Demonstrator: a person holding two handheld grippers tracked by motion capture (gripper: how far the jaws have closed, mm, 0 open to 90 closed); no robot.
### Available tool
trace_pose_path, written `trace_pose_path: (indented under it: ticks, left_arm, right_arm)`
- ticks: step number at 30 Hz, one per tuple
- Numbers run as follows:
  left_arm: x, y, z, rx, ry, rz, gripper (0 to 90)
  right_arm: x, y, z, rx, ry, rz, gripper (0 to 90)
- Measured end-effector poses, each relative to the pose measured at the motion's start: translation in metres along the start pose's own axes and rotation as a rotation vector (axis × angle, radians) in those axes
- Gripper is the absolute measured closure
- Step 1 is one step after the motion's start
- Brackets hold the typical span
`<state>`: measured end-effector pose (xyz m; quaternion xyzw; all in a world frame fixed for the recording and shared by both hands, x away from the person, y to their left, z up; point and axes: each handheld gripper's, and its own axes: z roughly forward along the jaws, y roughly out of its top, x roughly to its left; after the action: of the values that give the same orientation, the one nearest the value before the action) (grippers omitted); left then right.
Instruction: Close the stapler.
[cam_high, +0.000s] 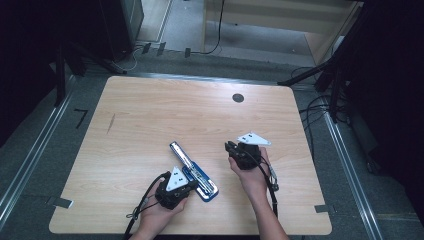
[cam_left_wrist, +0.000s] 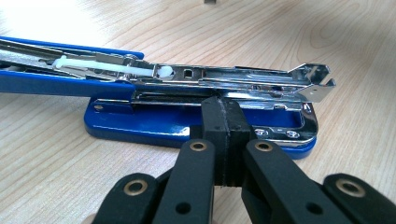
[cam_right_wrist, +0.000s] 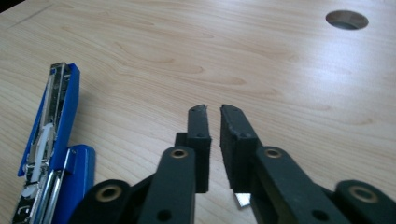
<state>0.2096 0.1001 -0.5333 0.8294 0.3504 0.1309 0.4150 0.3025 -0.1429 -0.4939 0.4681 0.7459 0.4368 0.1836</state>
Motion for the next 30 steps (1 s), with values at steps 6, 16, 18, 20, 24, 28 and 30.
trace_pose_path:
  ticks: [6,16,18,20,24,28,30]
  left_arm:
    - [0.0,0.0,0.0,-0.002,0.0,0.0,90.0]
    - [0.0,0.0,0.0,0.0,0.001,0.001,90.0]
    - [0.0,0.0,0.0,0.0,0.001,0.001,90.0]
    - [0.0,0.0,0.0,0.0,0.001,0.001,90.0]
    - [0.0,0.0,0.0,0.0,0.001,0.002,90.0]
    - [0.0,0.0,0.0,0.0,0.002,0.002,90.0]
    - [0.0,0.0,0.0,0.0,0.002,0.002,90.0]
  right_arm:
    - [-0.011,-0.01,0.006,0.026,0.005,0.041,90.0]
    - [-0.013,-0.022,0.028,0.096,-0.006,0.04,90.0]
    - [-0.014,-0.024,0.031,0.103,-0.013,0.044,90.0]
    - [-0.016,-0.027,0.032,0.111,-0.017,0.048,90.0]
    - [-0.018,-0.029,0.03,0.119,-0.02,0.042,90.0]
    - [-0.02,-0.034,0.027,0.126,-0.023,0.038,90.0]
    - [-0.023,-0.037,0.025,0.126,-0.026,0.032,90.0]
